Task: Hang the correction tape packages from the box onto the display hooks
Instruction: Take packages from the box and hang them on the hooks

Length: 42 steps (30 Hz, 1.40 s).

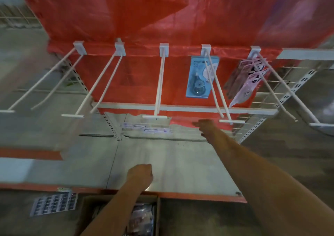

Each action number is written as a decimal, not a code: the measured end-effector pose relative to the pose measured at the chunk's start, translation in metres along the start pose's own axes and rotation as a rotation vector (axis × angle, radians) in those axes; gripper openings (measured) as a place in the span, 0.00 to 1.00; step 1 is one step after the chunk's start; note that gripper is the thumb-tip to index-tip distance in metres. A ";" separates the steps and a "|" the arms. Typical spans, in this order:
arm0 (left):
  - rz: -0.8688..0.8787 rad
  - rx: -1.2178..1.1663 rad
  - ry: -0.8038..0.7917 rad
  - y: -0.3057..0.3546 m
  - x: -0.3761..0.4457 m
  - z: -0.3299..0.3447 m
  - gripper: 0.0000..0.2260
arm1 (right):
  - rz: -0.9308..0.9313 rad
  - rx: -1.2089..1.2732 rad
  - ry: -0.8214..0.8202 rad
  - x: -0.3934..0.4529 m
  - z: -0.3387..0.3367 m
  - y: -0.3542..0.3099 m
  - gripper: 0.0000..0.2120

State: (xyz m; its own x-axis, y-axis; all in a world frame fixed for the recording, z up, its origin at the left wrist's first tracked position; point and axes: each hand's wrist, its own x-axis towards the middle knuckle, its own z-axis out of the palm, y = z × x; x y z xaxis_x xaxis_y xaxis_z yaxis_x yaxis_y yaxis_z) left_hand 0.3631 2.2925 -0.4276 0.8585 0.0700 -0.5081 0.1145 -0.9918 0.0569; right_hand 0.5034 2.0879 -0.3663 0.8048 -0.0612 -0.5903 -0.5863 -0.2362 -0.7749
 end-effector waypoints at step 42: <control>-0.440 -0.119 0.099 -0.281 0.113 0.455 0.21 | -1.151 -1.601 -0.719 0.158 0.358 0.489 0.16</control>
State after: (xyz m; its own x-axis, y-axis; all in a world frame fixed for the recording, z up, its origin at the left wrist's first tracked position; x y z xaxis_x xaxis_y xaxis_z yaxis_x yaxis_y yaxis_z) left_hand 0.2006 2.5307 -0.8923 0.7583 0.4966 -0.4223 0.5300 -0.8468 -0.0443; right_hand 0.3108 2.3093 -0.9196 0.2609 0.8935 -0.3655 0.9241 -0.3406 -0.1730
